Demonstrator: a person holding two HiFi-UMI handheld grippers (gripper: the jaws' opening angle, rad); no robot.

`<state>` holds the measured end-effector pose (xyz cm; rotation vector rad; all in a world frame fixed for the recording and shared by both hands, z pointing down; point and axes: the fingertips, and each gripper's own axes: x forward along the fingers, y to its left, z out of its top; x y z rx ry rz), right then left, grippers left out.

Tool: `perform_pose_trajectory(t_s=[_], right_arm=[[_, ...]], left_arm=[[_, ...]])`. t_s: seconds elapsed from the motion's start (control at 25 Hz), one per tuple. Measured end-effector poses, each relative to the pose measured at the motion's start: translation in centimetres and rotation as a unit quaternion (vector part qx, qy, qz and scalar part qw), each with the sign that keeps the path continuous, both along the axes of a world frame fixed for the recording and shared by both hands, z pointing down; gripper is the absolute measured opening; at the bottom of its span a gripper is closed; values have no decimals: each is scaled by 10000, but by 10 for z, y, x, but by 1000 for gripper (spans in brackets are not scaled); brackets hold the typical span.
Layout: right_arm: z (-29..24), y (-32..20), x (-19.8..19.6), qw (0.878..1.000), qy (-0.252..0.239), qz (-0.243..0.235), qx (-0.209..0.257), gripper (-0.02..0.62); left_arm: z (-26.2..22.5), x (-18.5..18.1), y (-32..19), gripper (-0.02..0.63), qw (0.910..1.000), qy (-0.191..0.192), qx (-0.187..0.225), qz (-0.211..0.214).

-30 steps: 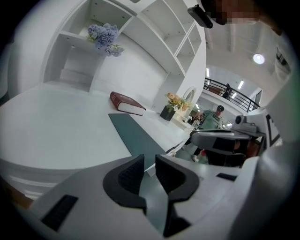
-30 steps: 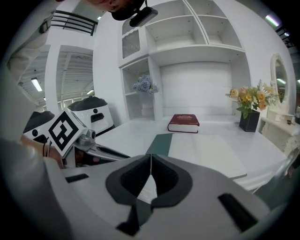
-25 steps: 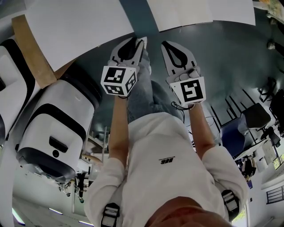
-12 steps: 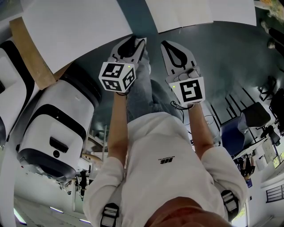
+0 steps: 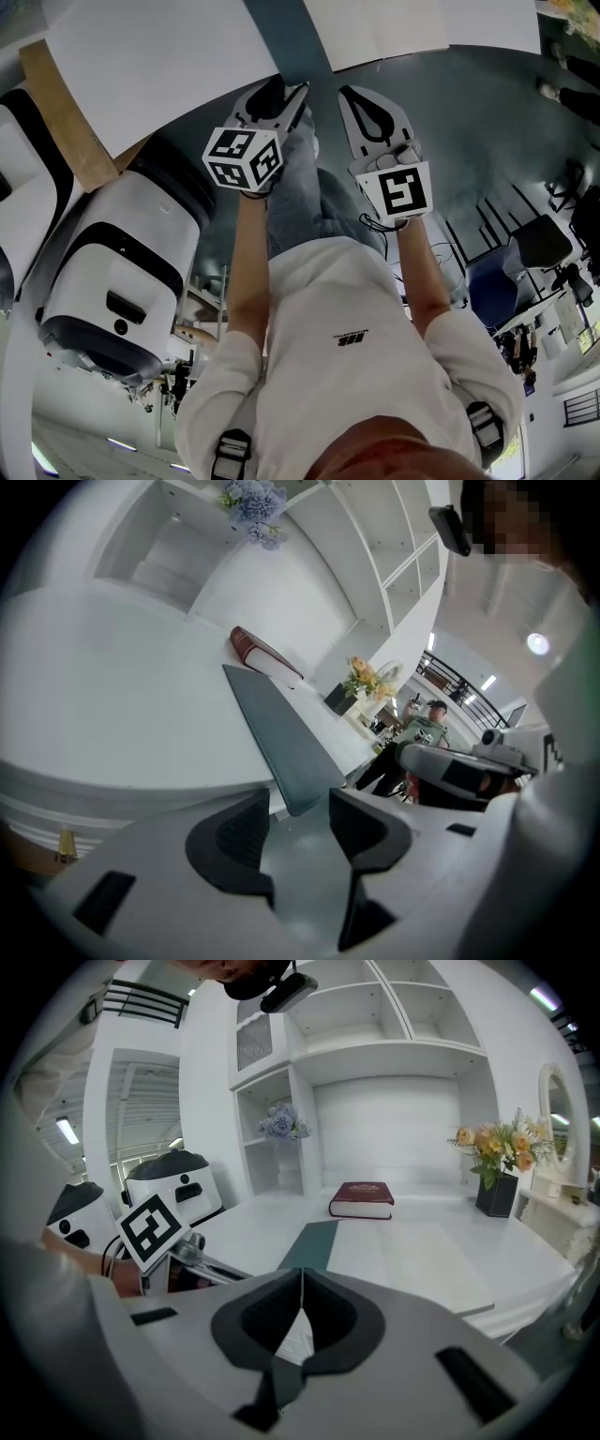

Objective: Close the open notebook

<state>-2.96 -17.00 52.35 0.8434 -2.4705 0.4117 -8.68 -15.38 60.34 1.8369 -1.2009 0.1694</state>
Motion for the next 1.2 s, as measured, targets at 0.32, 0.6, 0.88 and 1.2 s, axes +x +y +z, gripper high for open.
perform_pose_trajectory(t_s=[0.32,0.6,0.88,1.2], right_arm=[[2,1,4,9999,110,-23,22,-2],[-4,-2,3,10000,39,18,61,-3],[-17,-8,2,9998,-50,58,168,-3],[-33,-18,8,9993,-102,221,297,-2]], left_arm=[[-9,-7,-4,0,9999,-43,123,-39],[-22,-8,-5,0,9994,-289,204,65],[-47,-5,-8,0,9971,-634,401,149],[-80,7,-15,0,9936,-797,655,453]])
